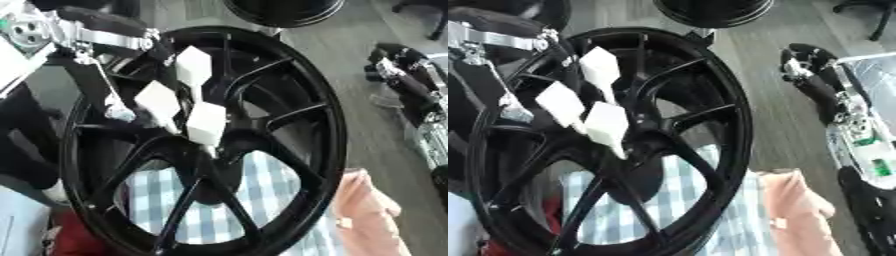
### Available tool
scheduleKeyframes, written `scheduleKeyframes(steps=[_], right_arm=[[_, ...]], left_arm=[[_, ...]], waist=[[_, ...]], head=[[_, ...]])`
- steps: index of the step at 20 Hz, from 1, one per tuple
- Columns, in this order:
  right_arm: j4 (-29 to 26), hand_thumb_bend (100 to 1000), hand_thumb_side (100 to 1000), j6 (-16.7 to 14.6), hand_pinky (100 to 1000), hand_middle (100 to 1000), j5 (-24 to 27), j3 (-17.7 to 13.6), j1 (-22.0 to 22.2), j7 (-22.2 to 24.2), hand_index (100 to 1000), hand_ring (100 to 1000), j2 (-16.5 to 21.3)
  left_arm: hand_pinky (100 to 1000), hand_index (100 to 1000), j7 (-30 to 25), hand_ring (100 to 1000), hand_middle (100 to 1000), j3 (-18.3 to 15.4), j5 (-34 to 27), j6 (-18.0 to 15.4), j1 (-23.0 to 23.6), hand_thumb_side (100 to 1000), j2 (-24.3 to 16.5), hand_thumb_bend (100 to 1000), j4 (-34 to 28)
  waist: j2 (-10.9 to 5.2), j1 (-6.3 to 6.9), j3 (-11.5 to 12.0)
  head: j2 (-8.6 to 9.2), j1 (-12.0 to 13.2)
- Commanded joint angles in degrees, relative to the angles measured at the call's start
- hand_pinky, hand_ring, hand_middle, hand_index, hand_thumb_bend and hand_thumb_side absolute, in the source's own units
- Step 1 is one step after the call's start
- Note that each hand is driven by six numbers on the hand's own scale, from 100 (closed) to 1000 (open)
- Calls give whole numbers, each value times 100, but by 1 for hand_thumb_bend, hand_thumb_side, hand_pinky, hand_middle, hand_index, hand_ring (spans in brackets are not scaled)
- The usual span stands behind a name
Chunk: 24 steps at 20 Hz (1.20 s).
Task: Pull the pin out of the wheel hub.
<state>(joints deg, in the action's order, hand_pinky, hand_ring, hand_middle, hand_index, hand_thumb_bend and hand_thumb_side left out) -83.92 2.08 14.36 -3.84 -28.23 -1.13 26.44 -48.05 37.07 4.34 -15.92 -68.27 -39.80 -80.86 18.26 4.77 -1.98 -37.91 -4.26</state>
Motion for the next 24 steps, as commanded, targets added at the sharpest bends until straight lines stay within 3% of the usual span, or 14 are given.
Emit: scheduleKeyframes(steps=[1, 8, 15, 24], right_arm=[[-64, 198, 370, -13, 734, 660, 16, -58, -76, -17, 781, 704, 98], [-66, 196, 372, -9, 735, 660, 22, -59, -69, -25, 782, 705, 101], [-59, 194, 371, -20, 735, 660, 28, -83, -48, -39, 782, 705, 121], [-67, 205, 357, -88, 736, 660, 62, -242, 16, -165, 782, 705, 303]], left_arm=[[711, 265, -392, 573, 331, -232, 43, -456, -194, 100, -108, 229, -79], [690, 233, -392, 551, 284, -561, -91, -366, -303, 100, -134, 283, -123], [684, 225, -392, 545, 273, -1482, -526, -27, -402, 100, -455, 331, -227], [689, 247, -155, 552, 285, -2728, -311, 126, 554, 100, -1582, 368, -228]], waist=[[-109, -20, -3], [-111, -22, 0], [-120, -52, 66], [-107, -95, 335]], head=[[13, 18], [9, 15], [-19, -13], [-28, -254]])
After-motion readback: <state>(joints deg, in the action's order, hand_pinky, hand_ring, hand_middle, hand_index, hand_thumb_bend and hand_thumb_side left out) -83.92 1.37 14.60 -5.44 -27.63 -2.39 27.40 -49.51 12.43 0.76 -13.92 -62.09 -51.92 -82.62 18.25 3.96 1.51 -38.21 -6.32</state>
